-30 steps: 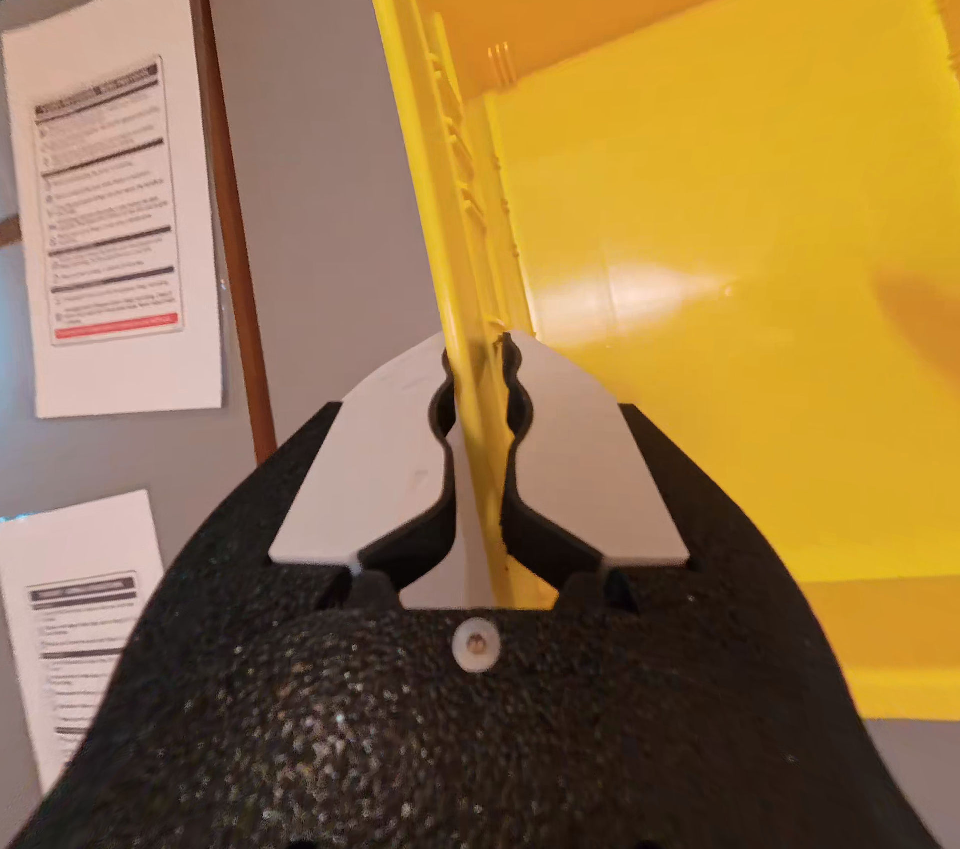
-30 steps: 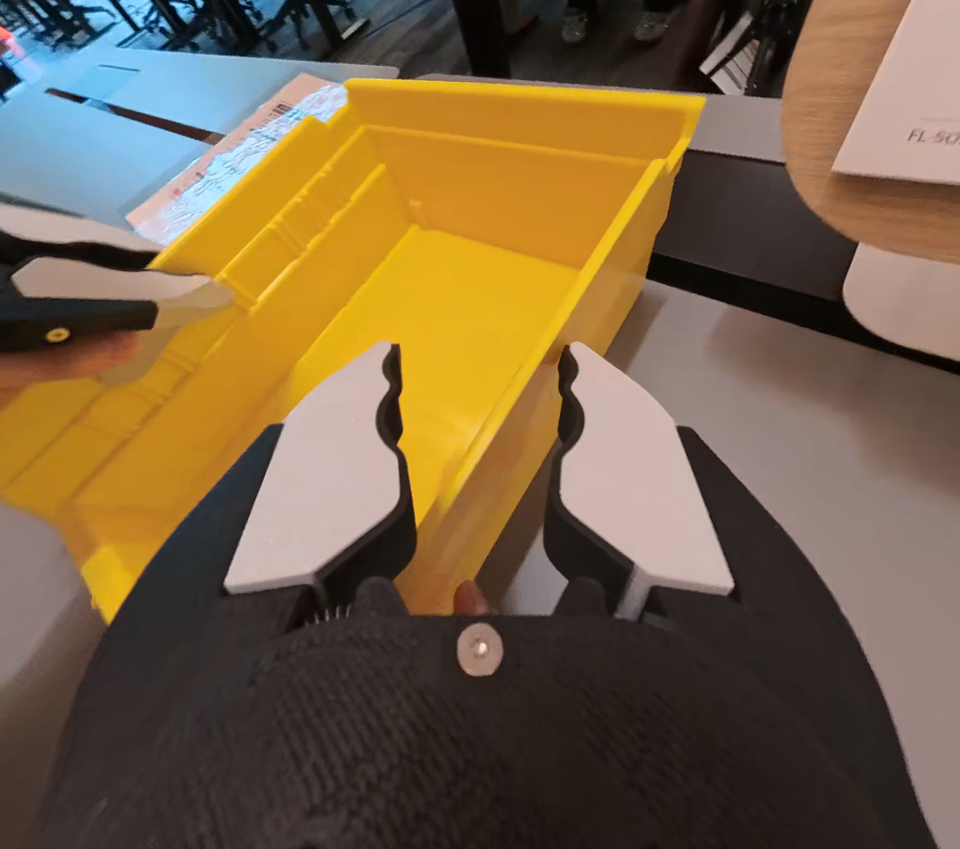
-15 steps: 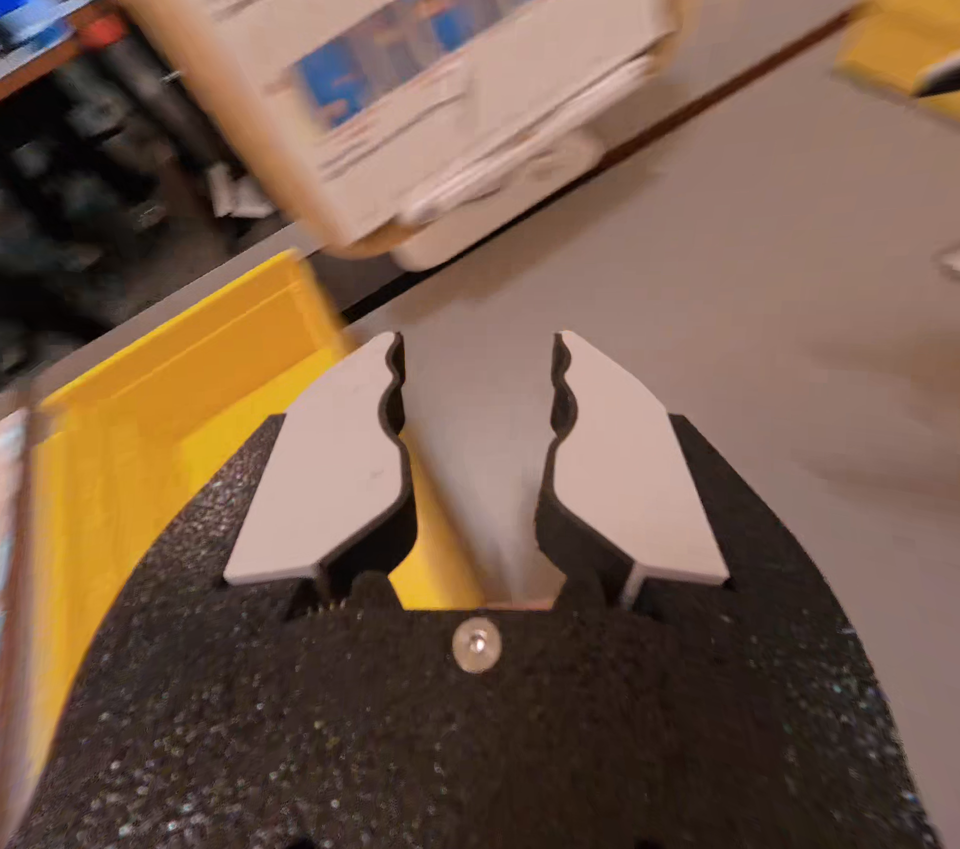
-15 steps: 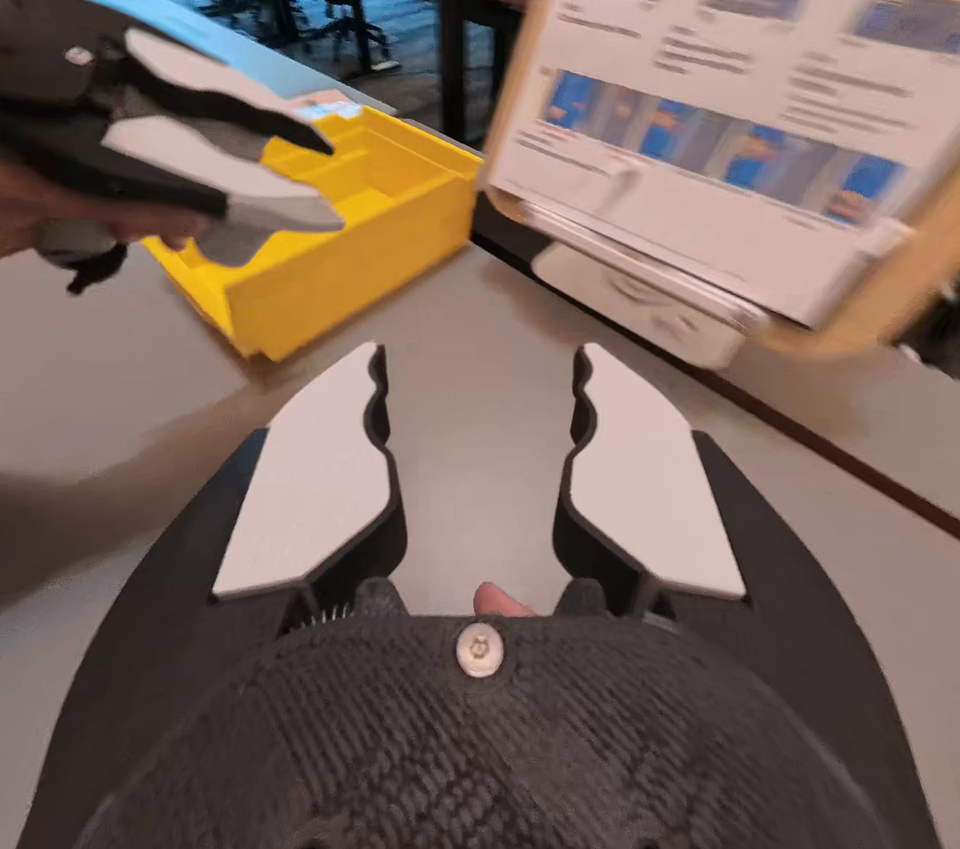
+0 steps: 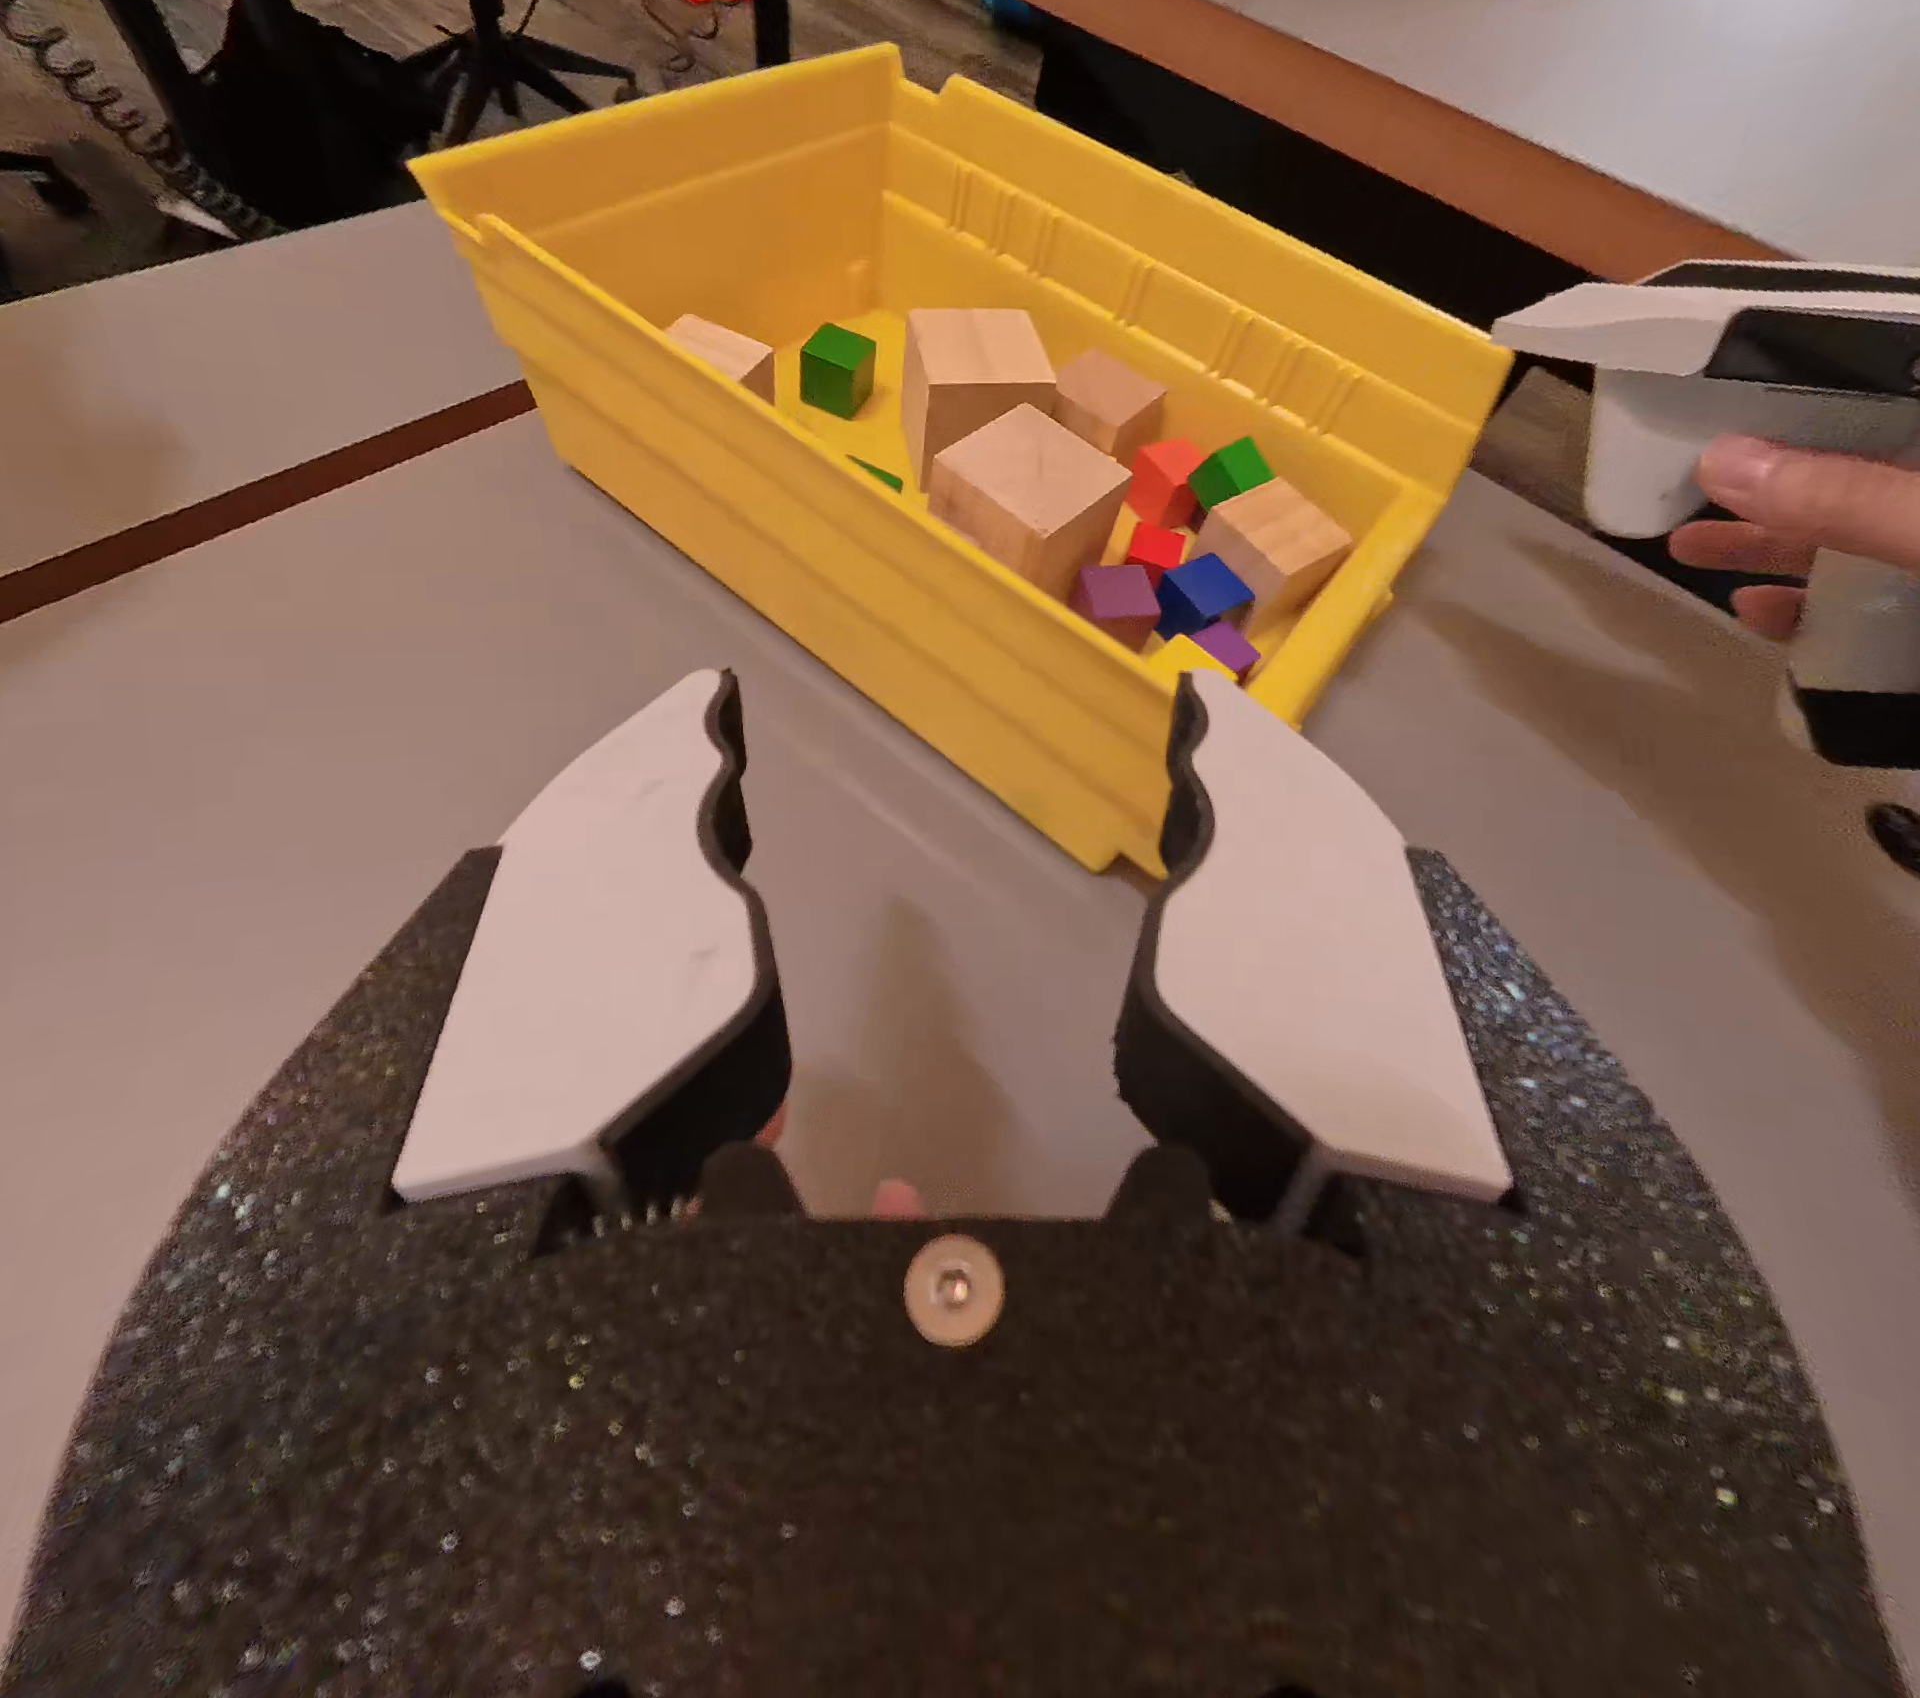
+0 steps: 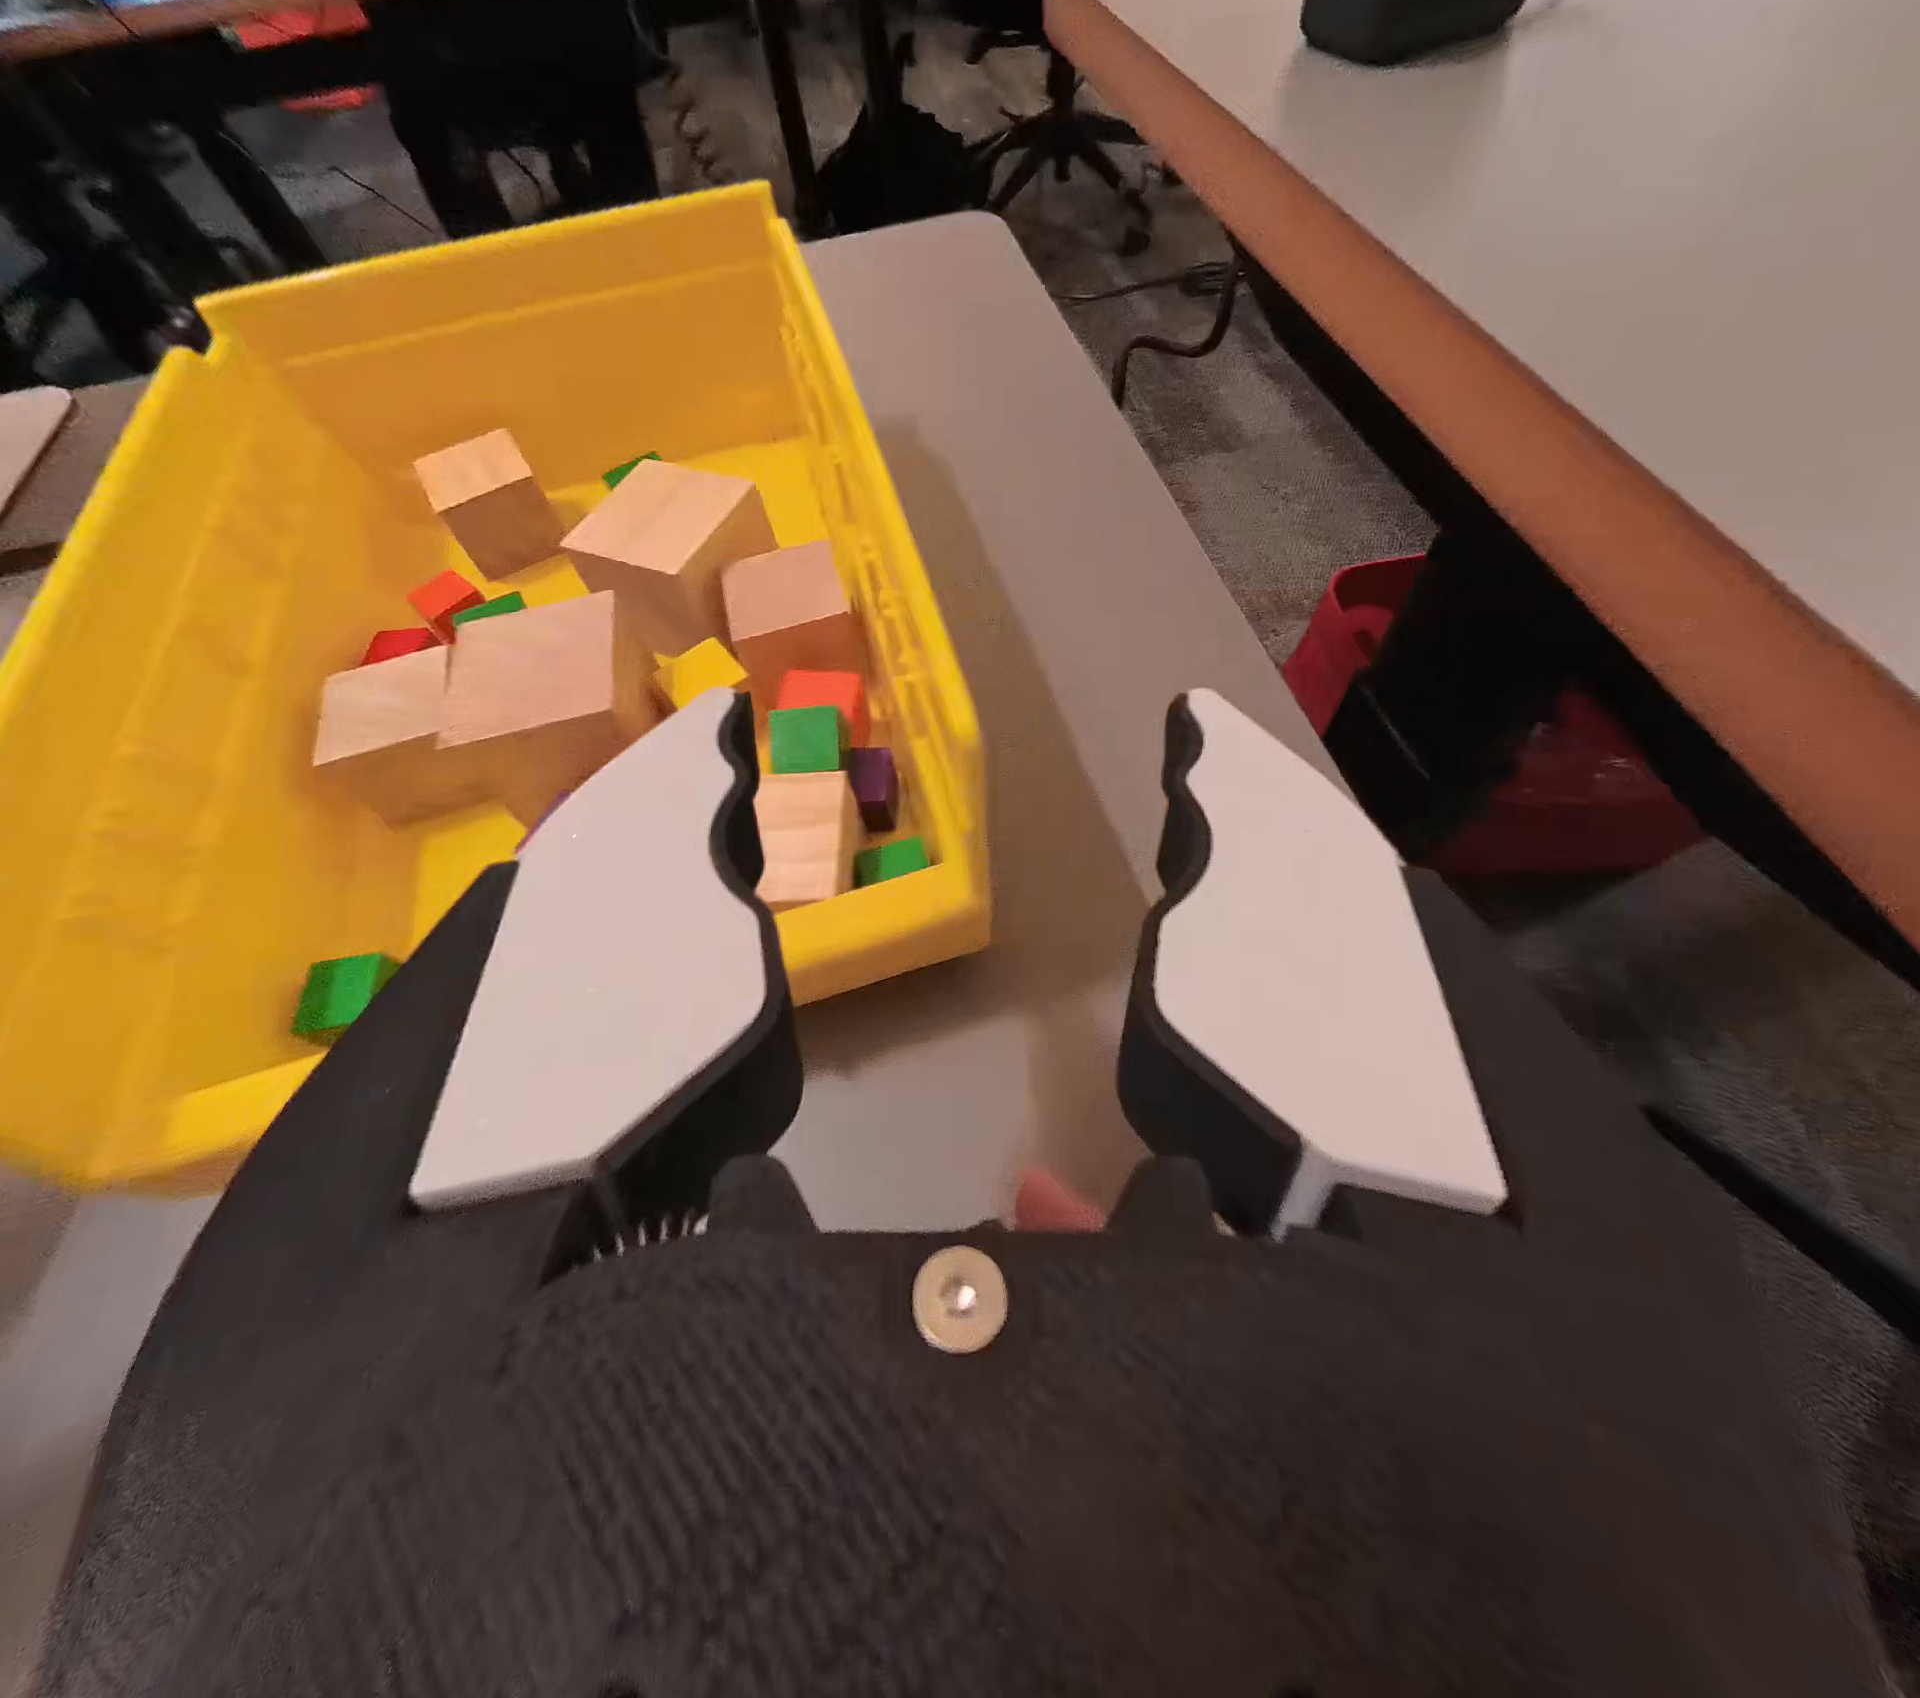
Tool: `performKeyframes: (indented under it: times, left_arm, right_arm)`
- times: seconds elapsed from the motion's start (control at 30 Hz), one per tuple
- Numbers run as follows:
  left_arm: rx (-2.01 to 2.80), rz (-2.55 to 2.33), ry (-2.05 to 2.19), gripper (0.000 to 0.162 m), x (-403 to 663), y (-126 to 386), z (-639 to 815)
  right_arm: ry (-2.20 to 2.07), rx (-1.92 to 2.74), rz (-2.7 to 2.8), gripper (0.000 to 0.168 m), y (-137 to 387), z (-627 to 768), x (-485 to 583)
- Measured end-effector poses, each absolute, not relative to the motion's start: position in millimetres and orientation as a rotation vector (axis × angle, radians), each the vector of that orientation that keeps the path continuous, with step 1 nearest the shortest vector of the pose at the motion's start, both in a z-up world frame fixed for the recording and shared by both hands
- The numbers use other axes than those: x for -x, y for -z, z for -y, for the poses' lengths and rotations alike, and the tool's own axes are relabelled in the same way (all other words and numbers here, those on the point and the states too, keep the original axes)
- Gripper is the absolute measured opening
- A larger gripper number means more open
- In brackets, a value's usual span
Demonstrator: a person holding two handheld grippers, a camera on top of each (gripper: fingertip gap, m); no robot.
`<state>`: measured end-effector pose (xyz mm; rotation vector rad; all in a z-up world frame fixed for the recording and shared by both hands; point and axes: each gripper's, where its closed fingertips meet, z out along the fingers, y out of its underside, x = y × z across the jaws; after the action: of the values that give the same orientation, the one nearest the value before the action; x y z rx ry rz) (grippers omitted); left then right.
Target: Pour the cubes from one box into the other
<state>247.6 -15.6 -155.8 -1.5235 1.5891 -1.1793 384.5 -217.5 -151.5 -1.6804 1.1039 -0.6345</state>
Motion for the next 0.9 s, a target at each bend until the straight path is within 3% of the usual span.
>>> performKeyframes:
  times: [0.03,0.23,0.3,0.33,0.37,0.4,0.6,0.73,0.9]
  left_arm:
    - [1.536,-1.586,1.154,0.078,-254.5,159.7,21.5]
    - [1.628,-1.540,0.958,0.079,-285.8,177.6,30.9]
    - [1.611,-1.557,0.904,0.078,-291.9,182.1,32.6]
    - [1.594,-1.580,0.893,0.077,-294.3,184.8,35.8]
    - [1.565,-1.597,0.891,0.073,-296.6,185.9,39.1]
    - [1.524,-1.605,0.883,0.061,-298.0,185.9,41.3]
    - [1.542,-1.453,0.791,0.016,-290.9,184.7,7.7]
    - [1.547,-1.411,0.719,0.006,-279.7,181.3,-19.9]
    - [1.541,-1.392,0.679,0.005,-256.2,180.0,-46.5]
  right_arm:
    - [0.611,1.678,-1.100,0.076,156.6,220.1,-390.7]
    - [0.573,1.723,-1.009,0.065,182.0,203.2,-418.0]
    - [0.571,1.770,-1.013,0.049,191.6,198.5,-422.7]
    - [0.547,1.797,-0.985,0.031,194.7,193.3,-421.0]
    - [0.496,1.806,-0.923,0.010,194.1,183.7,-415.5]
    - [0.468,1.794,-0.920,0.006,193.5,179.7,-412.6]
    - [0.535,1.854,-0.907,0.005,192.9,171.3,-379.5]
    - [0.675,1.911,-0.873,0.006,191.0,157.9,-347.5]
    - [0.616,1.862,-0.907,0.008,191.9,134.2,-317.9]
